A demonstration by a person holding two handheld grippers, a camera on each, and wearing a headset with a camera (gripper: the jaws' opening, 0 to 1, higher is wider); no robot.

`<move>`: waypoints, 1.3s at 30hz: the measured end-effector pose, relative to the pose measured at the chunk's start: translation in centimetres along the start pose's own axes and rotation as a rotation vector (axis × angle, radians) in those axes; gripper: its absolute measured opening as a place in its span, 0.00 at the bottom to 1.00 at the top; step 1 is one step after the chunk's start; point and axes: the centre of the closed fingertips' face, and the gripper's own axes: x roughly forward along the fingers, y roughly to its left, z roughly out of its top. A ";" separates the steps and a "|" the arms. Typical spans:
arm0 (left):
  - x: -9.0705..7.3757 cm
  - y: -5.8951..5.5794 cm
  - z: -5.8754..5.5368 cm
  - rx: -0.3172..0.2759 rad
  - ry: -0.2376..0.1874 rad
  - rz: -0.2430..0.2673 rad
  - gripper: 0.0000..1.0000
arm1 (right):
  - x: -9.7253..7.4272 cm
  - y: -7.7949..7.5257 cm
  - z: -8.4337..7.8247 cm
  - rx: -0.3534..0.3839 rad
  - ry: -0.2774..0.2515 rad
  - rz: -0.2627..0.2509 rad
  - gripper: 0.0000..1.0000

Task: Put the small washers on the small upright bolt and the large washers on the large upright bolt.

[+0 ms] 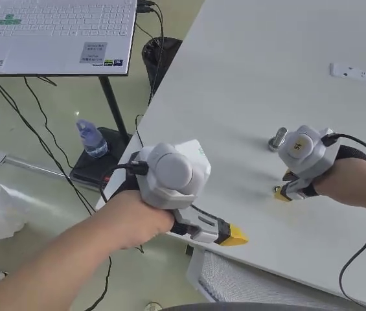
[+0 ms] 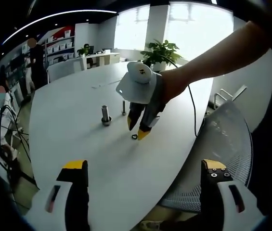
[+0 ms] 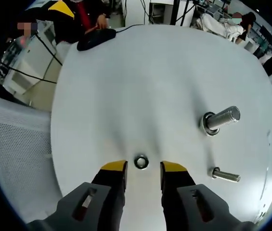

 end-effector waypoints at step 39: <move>0.8 -0.3 -0.6 -0.015 0.012 -0.028 0.90 | 0.4 -0.1 -0.6 0.002 -0.004 -0.013 0.18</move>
